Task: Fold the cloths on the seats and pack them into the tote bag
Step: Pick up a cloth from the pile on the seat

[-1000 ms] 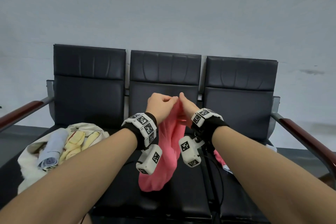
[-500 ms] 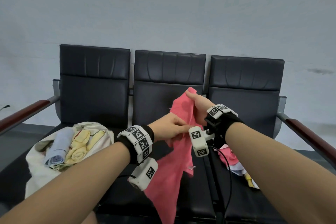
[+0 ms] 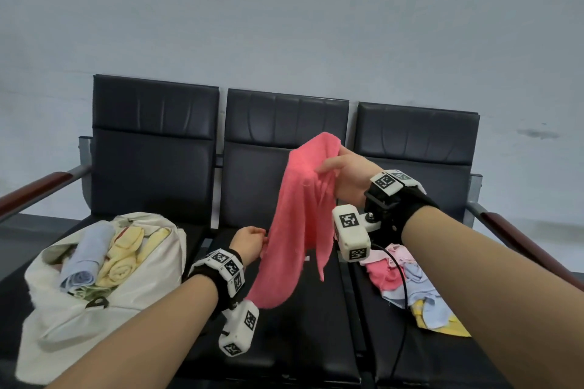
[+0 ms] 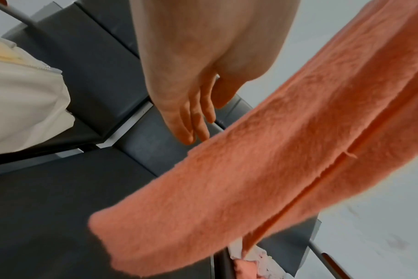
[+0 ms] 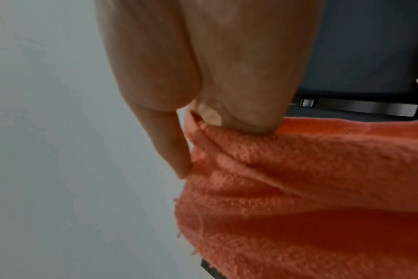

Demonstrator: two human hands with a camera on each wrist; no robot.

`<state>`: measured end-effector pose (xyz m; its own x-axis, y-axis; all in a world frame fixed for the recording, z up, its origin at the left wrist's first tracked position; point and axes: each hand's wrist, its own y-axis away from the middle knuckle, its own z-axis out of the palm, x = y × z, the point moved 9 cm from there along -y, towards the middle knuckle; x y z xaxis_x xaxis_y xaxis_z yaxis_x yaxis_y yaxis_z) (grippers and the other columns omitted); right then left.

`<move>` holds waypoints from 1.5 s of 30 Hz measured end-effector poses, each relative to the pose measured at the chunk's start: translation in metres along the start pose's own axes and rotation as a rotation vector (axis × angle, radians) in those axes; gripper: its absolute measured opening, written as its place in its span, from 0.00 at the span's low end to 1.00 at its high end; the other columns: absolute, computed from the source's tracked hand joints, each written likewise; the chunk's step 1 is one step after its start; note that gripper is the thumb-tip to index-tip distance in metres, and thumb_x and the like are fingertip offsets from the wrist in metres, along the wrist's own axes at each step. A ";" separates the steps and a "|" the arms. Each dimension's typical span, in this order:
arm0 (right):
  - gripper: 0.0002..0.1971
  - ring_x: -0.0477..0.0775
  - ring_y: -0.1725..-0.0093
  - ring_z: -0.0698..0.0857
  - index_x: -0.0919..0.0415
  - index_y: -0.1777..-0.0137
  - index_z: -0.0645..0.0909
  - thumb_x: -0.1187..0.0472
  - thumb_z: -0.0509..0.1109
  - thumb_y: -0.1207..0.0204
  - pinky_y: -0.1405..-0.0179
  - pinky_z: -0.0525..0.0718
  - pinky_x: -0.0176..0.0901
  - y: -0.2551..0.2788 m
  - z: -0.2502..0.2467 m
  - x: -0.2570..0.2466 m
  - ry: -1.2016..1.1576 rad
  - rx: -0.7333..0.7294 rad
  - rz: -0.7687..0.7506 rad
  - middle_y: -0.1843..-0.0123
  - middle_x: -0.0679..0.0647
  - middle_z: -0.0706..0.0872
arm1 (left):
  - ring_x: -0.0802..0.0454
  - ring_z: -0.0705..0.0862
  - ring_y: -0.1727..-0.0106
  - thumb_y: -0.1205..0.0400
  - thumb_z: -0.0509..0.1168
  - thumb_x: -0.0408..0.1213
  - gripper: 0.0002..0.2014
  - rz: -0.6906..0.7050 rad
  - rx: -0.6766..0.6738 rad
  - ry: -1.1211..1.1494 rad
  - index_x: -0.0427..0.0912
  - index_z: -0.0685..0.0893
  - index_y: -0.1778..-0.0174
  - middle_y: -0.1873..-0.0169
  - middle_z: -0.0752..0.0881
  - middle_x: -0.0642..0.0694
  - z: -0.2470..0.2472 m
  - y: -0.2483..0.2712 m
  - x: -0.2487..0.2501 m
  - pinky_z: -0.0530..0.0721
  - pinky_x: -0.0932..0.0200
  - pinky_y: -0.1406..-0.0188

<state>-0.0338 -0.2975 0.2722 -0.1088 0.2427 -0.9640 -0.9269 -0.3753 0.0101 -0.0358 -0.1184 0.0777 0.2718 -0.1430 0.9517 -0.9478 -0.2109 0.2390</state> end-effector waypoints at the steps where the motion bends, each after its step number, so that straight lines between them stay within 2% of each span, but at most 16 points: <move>1: 0.23 0.56 0.67 0.87 0.61 0.39 0.76 0.84 0.56 0.26 0.68 0.86 0.46 0.003 0.003 -0.004 0.011 -0.003 -0.009 0.65 0.58 0.85 | 0.44 0.84 0.64 0.17 0.59 0.24 0.12 0.004 -0.016 -0.036 0.36 0.89 0.56 0.65 0.88 0.38 0.002 0.004 -0.002 0.83 0.51 0.60; 4: 0.23 0.50 0.78 0.81 0.60 0.52 0.75 0.85 0.47 0.30 0.78 0.80 0.37 0.008 0.010 -0.016 0.020 0.021 -0.032 0.77 0.52 0.79 | 0.38 0.88 0.55 0.14 0.63 0.33 0.13 -0.074 -0.084 -0.008 0.42 0.85 0.64 0.65 0.87 0.42 0.013 0.021 -0.014 0.87 0.50 0.51; 8: 0.26 0.51 0.74 0.72 0.58 0.55 0.77 0.84 0.47 0.37 0.74 0.71 0.39 0.000 0.000 -0.018 0.043 0.136 -0.042 0.74 0.53 0.69 | 0.50 0.83 0.76 0.14 0.65 0.44 0.15 -0.261 -0.313 0.259 0.39 0.82 0.62 0.75 0.82 0.44 0.048 0.049 -0.022 0.83 0.61 0.76; 11: 0.28 0.54 0.72 0.72 0.54 0.53 0.79 0.83 0.49 0.41 0.70 0.72 0.43 -0.002 -0.008 -0.012 0.045 0.200 -0.022 0.69 0.54 0.68 | 0.44 0.87 0.58 0.21 0.72 0.57 0.21 -0.322 -0.483 0.255 0.40 0.90 0.51 0.60 0.88 0.39 0.066 0.061 -0.024 0.89 0.51 0.52; 13: 0.27 0.56 0.71 0.76 0.56 0.53 0.79 0.83 0.51 0.40 0.67 0.76 0.45 -0.002 -0.014 -0.009 0.043 0.231 -0.002 0.67 0.56 0.70 | 0.43 0.87 0.52 0.19 0.70 0.55 0.21 -0.309 -0.512 0.333 0.39 0.90 0.49 0.55 0.89 0.39 0.070 0.064 -0.019 0.85 0.48 0.42; 18: 0.17 0.59 0.61 0.86 0.59 0.44 0.80 0.78 0.59 0.23 0.61 0.86 0.50 -0.006 -0.025 -0.004 0.091 0.237 0.052 0.59 0.61 0.84 | 0.54 0.85 0.71 0.13 0.61 0.40 0.18 -0.163 -0.429 0.587 0.41 0.88 0.66 0.72 0.85 0.46 0.068 0.059 0.009 0.84 0.61 0.68; 21: 0.08 0.58 0.57 0.86 0.61 0.46 0.80 0.71 0.61 0.16 0.58 0.86 0.51 -0.007 -0.042 -0.007 0.162 0.289 0.081 0.56 0.61 0.85 | 0.52 0.87 0.59 0.14 0.64 0.42 0.09 -0.010 -0.246 0.661 0.44 0.87 0.54 0.63 0.88 0.45 0.041 0.040 0.030 0.85 0.56 0.54; 24: 0.06 0.61 0.46 0.86 0.62 0.45 0.83 0.64 0.65 0.16 0.39 0.84 0.59 -0.010 -0.079 -0.015 0.465 0.406 0.063 0.54 0.57 0.84 | 0.49 0.89 0.50 0.13 0.63 0.49 0.14 0.063 -0.080 0.619 0.42 0.88 0.49 0.55 0.92 0.44 0.003 0.024 0.038 0.85 0.52 0.44; 26: 0.16 0.59 0.45 0.84 0.66 0.34 0.82 0.60 0.67 0.17 0.34 0.83 0.55 -0.007 -0.104 -0.017 0.648 0.487 0.073 0.52 0.56 0.84 | 0.47 0.90 0.48 0.14 0.62 0.57 0.21 0.080 -0.024 0.506 0.42 0.87 0.44 0.51 0.92 0.42 -0.016 0.015 0.038 0.86 0.50 0.43; 29: 0.20 0.69 0.46 0.84 0.68 0.36 0.82 0.53 0.61 0.15 0.49 0.87 0.43 0.004 -0.133 -0.010 0.856 0.607 0.131 0.54 0.60 0.85 | 0.44 0.87 0.45 0.13 0.57 0.58 0.25 0.124 0.079 0.265 0.39 0.85 0.40 0.50 0.89 0.42 -0.038 0.011 0.038 0.83 0.51 0.38; 33: 0.31 0.72 0.37 0.84 0.63 0.32 0.80 0.38 0.57 0.21 0.32 0.79 0.62 0.002 -0.172 0.017 0.936 0.671 0.240 0.36 0.69 0.85 | 0.43 0.84 0.46 0.12 0.56 0.56 0.25 0.195 0.171 0.046 0.37 0.86 0.51 0.55 0.86 0.44 -0.055 0.018 0.042 0.78 0.54 0.42; 37: 0.35 0.66 0.43 0.87 0.59 0.41 0.83 0.28 0.61 0.30 0.37 0.83 0.59 0.004 -0.182 0.038 0.910 0.616 0.337 0.43 0.62 0.87 | 0.47 0.86 0.54 0.19 0.70 0.56 0.22 0.055 0.078 0.388 0.39 0.87 0.44 0.59 0.88 0.44 -0.049 0.014 0.031 0.84 0.51 0.44; 39: 0.23 0.58 0.64 0.87 0.58 0.58 0.82 0.35 0.69 0.27 0.61 0.86 0.46 0.018 -0.161 0.046 0.727 0.550 0.400 0.63 0.57 0.85 | 0.47 0.87 0.58 0.22 0.74 0.54 0.18 -0.020 -0.044 0.556 0.42 0.88 0.50 0.63 0.88 0.44 -0.043 0.014 0.029 0.85 0.50 0.48; 41: 0.19 0.54 0.76 0.80 0.57 0.65 0.81 0.41 0.76 0.29 0.77 0.75 0.36 0.022 -0.147 0.055 0.710 0.429 0.494 0.73 0.55 0.80 | 0.49 0.87 0.60 0.19 0.71 0.49 0.11 0.004 -0.185 0.643 0.43 0.87 0.55 0.61 0.87 0.45 -0.041 0.016 0.039 0.85 0.53 0.49; 44: 0.24 0.60 0.57 0.82 0.60 0.60 0.88 0.49 0.88 0.55 0.57 0.80 0.49 0.022 -0.153 0.057 0.748 0.371 0.525 0.54 0.61 0.83 | 0.52 0.89 0.61 0.15 0.63 0.33 0.06 0.064 -0.197 0.705 0.39 0.85 0.50 0.58 0.87 0.43 -0.053 0.016 0.050 0.87 0.59 0.55; 45: 0.20 0.61 0.55 0.82 0.62 0.62 0.88 0.54 0.88 0.52 0.54 0.80 0.52 0.021 -0.158 0.053 0.755 0.394 0.509 0.53 0.63 0.83 | 0.52 0.90 0.61 0.15 0.61 0.30 0.07 0.076 -0.173 0.691 0.38 0.85 0.48 0.59 0.89 0.43 -0.058 0.018 0.053 0.89 0.60 0.58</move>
<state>-0.0021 -0.4334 0.1792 -0.3965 -0.5494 -0.7355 -0.9014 0.0811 0.4253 -0.0482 -0.0734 0.1437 0.0902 0.5061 0.8578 -0.9884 -0.0606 0.1396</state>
